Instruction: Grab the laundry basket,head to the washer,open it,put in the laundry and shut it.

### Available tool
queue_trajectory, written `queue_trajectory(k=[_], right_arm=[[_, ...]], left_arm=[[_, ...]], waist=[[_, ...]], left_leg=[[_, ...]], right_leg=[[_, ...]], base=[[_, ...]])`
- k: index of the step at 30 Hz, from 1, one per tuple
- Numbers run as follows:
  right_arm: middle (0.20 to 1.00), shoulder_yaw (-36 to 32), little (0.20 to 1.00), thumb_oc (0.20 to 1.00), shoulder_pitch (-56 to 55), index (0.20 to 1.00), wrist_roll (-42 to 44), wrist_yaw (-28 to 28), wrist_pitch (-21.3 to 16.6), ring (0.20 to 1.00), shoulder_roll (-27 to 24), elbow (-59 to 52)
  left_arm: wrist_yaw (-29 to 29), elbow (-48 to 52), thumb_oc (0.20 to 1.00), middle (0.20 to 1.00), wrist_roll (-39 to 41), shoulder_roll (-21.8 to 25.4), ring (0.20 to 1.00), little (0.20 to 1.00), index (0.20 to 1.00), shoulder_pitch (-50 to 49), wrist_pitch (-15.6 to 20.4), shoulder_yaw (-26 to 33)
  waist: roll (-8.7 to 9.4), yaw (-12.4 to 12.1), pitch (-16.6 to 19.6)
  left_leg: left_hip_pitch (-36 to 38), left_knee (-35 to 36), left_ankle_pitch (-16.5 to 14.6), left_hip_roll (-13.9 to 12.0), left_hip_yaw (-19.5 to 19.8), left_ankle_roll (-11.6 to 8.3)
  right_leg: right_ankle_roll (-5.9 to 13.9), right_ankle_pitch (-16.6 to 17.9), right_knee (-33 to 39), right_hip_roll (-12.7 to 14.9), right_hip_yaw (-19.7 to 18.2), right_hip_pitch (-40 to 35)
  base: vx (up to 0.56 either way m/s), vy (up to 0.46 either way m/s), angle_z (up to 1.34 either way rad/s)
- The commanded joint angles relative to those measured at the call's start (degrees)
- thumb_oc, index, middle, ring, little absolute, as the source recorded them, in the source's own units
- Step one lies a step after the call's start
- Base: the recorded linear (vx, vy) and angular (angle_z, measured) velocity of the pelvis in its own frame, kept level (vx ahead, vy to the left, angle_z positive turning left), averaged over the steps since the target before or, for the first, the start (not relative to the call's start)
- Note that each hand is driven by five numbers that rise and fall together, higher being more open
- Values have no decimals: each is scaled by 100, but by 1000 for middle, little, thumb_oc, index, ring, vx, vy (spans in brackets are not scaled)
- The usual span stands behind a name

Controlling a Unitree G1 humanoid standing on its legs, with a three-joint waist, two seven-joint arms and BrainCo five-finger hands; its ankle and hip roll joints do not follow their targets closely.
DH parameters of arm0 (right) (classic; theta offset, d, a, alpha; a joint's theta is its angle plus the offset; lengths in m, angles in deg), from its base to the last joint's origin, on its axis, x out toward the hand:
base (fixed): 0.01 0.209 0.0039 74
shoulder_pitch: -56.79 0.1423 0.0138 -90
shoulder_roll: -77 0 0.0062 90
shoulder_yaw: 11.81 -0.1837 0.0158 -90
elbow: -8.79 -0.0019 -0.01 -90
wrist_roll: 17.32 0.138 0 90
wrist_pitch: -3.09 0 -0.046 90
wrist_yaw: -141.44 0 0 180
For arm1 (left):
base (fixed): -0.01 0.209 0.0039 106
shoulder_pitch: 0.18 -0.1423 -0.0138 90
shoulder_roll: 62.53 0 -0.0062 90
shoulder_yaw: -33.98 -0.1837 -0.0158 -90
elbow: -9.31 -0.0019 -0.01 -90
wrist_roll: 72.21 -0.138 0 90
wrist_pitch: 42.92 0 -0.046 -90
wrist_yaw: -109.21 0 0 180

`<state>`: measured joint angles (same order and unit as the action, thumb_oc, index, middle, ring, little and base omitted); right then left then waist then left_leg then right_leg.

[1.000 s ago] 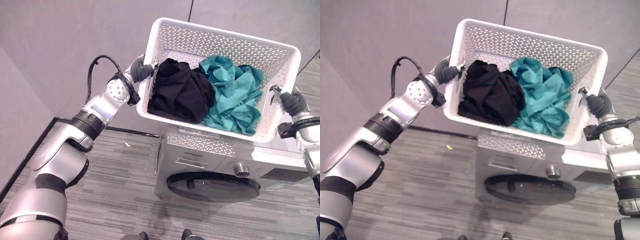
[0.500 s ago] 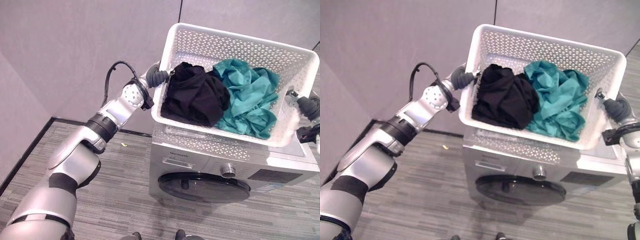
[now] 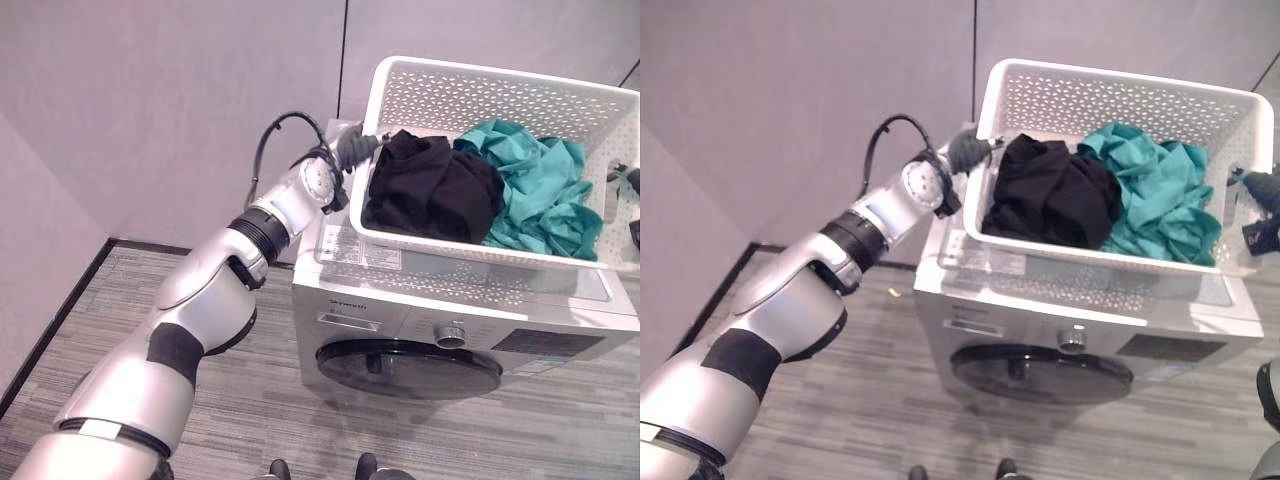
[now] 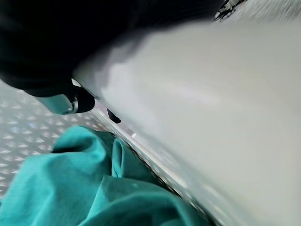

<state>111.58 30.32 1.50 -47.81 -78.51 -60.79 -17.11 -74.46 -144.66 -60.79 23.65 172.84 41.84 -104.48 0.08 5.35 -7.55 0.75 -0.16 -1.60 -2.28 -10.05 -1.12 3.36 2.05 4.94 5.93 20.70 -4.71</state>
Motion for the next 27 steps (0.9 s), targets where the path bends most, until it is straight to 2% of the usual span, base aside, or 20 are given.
queue_trajectory(k=[1, 2, 3, 7, 12, 20, 27], right_arm=[[357, 424, 357, 357, 283, 357, -259, 308, 109, 357, -146, 634], [558, 512, 558, 558, 384, 558, -275, 288, 128, 558, 2, 669], [1000, 602, 1000, 1000, 480, 1000, -289, 269, 141, 1000, 129, 697], [1000, 875, 1000, 1000, 704, 1000, -518, 211, 215, 1000, 319, 922], [1000, 1168, 1000, 1000, 739, 1000, -1285, 39, 292, 1000, 203, 1575], [1000, 1024, 1000, 1000, 800, 1000, -1637, 153, 280, 1000, 267, 2237], [1000, 840, 1000, 1000, 1103, 1000, -1112, 495, 140, 1000, 316, 2015]], left_arm=[[-191, -720, 1000, 1000, 113, 339, 1000, 1000, 1000, 566, 108, 131], [-197, -862, 1000, 1000, 69, 373, 1000, 1000, 1000, 566, 69, 138], [-197, -951, 1000, 1000, 45, 378, 1000, 1000, 1000, 561, 45, 148], [-161, -1026, 1000, 1000, 30, 368, 1000, 1000, 1000, 427, -25, 171], [-140, -1111, 1000, 1000, -168, 137, 1000, 1000, 1000, 362, -70, 192], [-184, -1160, 1000, 1000, -235, 13, 1000, 1000, 1000, 504, 3, 276], [-322, -1092, 1000, 1000, 53, 244, 1000, 1000, 1000, 825, 152, 360]], waist=[[-175, -128, -282], [-160, -130, -300], [-152, -129, -318], [-125, -159, -366], [-115, -194, -392], [-158, -231, -279], [-154, -244, -87]], left_leg=[[-40, 228, 392, -736, -254, -377], [-60, 245, 399, -738, -265, -378], [-83, 252, 407, -742, -269, -376], [-167, 260, 416, -737, -248, -364], [-167, 314, 434, -686, -173, -343], [38, 427, 394, -590, -179, -317], [210, 483, 292, -560, -258, -290]], right_leg=[[31, -652, -39, -87, 63, -153], [35, -639, -30, -95, 48, -118], [34, -627, -28, -97, 45, -88], [28, -611, -19, -101, 35, -16], [6, -658, -87, -61, 156, -67], [55, -653, -62, -7, 228, -260], [131, -607, -13, 28, 180, -368]], base=[[0, 0, 0], [2, 19, -4], [-4, 17, -5], [-7, 13, 3], [-1, 10, 7], [10, 24, 15], [4, 43, -5]])
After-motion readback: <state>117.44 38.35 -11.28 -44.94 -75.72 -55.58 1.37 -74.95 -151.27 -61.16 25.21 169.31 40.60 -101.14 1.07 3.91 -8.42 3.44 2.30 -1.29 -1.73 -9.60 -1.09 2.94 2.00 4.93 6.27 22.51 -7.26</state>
